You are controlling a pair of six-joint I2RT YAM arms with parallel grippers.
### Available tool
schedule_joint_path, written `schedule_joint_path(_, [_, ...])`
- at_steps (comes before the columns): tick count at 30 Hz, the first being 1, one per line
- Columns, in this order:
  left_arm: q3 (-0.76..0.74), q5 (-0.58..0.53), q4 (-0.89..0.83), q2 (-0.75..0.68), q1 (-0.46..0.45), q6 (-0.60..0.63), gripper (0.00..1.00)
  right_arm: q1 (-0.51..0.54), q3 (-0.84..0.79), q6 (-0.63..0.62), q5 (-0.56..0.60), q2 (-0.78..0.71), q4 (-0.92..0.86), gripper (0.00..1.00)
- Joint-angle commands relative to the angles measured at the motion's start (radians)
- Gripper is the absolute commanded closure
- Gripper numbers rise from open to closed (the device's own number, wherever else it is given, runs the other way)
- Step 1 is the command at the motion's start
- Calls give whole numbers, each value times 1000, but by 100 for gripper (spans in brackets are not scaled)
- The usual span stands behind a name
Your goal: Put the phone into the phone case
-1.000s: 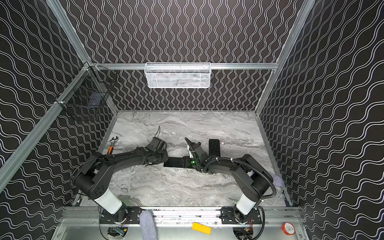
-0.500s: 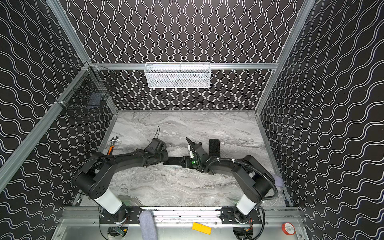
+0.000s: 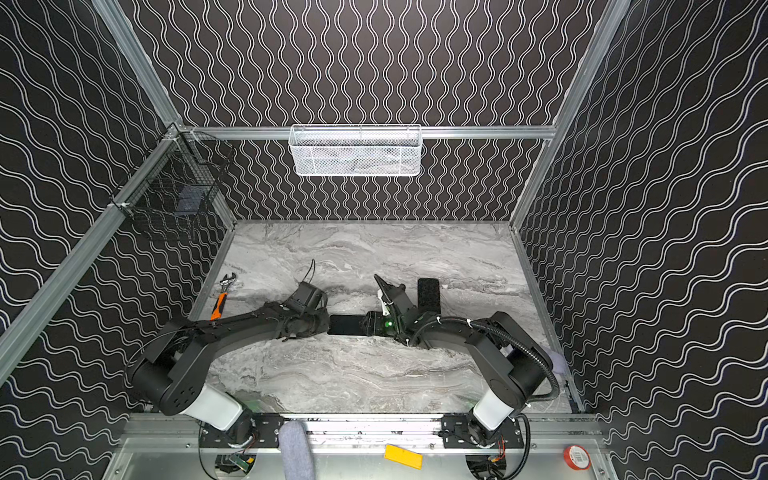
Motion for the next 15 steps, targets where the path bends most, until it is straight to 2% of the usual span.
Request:
schedule_joint_path(1, [8, -33, -147, -32, -1, 21, 68, 1, 31, -12, 31, -3, -41, 32])
schedule_joint_path(11, [39, -28, -163, -142, 2, 33, 51, 2, 136, -58, 130, 15, -256, 36])
schedule_joint_path(15, [34, -8, -135, -147, 17, 31, 48, 16, 198, -76, 179, 44, -352, 38])
